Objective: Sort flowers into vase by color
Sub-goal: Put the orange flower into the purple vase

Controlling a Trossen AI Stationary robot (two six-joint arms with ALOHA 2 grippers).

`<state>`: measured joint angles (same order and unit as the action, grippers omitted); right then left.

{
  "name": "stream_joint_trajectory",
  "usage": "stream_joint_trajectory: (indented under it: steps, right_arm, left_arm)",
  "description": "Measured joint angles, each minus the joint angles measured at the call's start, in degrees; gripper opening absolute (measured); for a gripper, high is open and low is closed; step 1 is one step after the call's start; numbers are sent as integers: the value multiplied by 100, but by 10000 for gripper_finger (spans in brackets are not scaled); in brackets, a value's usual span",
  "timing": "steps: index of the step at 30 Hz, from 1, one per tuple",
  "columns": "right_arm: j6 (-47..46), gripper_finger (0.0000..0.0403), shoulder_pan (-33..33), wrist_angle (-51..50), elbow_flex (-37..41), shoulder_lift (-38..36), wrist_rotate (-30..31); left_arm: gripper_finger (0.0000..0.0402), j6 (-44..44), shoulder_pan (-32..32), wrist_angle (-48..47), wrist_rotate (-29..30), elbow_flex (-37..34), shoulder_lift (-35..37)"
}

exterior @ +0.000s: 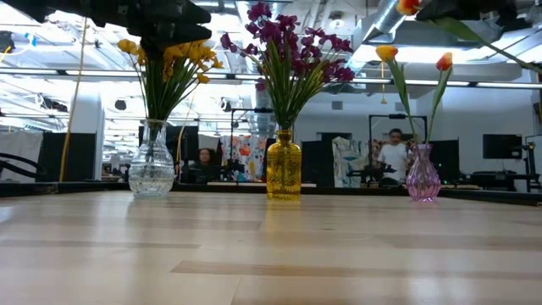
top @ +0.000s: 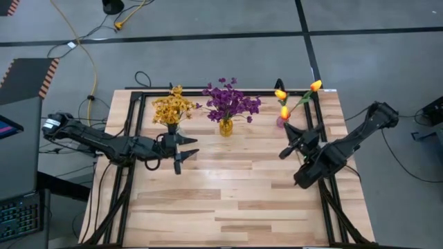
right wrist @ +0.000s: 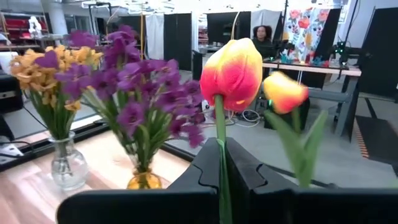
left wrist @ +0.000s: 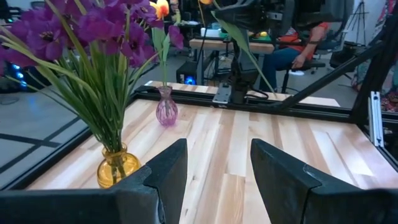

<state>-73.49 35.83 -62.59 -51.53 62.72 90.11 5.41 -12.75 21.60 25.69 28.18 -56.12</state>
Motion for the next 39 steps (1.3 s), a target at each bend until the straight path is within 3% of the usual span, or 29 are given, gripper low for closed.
stream_joint_trajectory:
  steps: [9, 14, 21, 30, 35, 39]
  right_arm:
    - [-2, 32, -160, 1258, 0, 941, -2]
    - [0, 32, -319, 1358, 0, 1135, -28]
    - [12, 32, -737, 1126, -2, 659, -34]
    - [459, 32, -2224, 750, -4, 126, -17]
    - [458, 32, -2885, 100, -4, -531, -16]
    - [516, 32, -3031, -33, -4, -1160, -13]
  left_arm:
    - [164, 0, 61, -4, -149, 0, -2]
    - [164, -30, 61, -5, -229, 0, -2]
    - [164, -37, 59, -8, -418, 0, -2]
    - [164, -39, 59, -11, -420, 0, -2]
    - [164, -42, 59, -23, -420, 0, -2]
    - [164, -44, 59, -23, -417, 0, -4]
